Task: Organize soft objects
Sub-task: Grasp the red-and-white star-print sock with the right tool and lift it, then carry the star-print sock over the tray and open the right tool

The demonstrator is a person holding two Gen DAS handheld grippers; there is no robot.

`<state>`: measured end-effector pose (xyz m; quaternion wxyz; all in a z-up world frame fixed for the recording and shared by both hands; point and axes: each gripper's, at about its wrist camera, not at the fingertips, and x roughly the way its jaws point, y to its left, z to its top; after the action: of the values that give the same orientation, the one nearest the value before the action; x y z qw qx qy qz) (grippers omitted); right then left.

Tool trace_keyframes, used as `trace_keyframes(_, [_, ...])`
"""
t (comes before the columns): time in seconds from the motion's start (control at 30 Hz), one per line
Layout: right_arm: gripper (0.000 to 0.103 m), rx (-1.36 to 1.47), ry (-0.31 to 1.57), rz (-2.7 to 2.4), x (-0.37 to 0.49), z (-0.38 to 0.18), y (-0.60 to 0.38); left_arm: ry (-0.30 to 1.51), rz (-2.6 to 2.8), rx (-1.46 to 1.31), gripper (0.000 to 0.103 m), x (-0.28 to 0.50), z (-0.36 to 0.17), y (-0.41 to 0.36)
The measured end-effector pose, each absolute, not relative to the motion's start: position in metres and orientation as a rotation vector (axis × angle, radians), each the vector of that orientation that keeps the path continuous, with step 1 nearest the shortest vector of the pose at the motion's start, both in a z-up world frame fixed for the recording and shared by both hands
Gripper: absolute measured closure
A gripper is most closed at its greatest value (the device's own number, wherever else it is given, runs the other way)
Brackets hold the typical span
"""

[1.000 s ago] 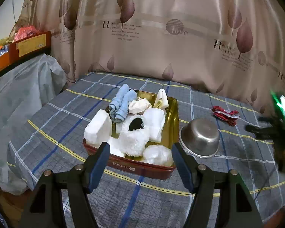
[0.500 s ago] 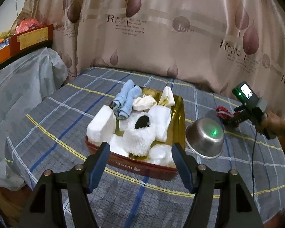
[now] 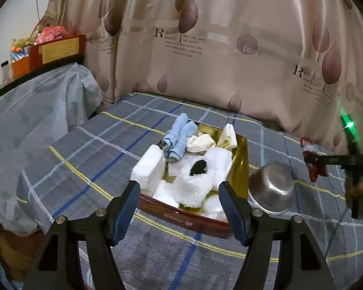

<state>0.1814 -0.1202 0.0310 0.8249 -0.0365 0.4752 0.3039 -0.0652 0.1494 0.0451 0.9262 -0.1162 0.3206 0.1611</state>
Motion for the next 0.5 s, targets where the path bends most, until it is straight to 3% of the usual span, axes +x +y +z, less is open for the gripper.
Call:
trace_keyframes(0.2, [0.079, 0.029, 1.021, 0.839, 0.155, 0.059, -0.010, 0.644, 0.380, -0.209, 0.034, -0.071, 0.053, 0.154])
trace_keyframes(0.5, [0.079, -0.026, 1.079, 0.810, 0.153, 0.021, 0.102, 0.626, 0.491, -0.191, 0.034, -0.077, 0.057, 0.185])
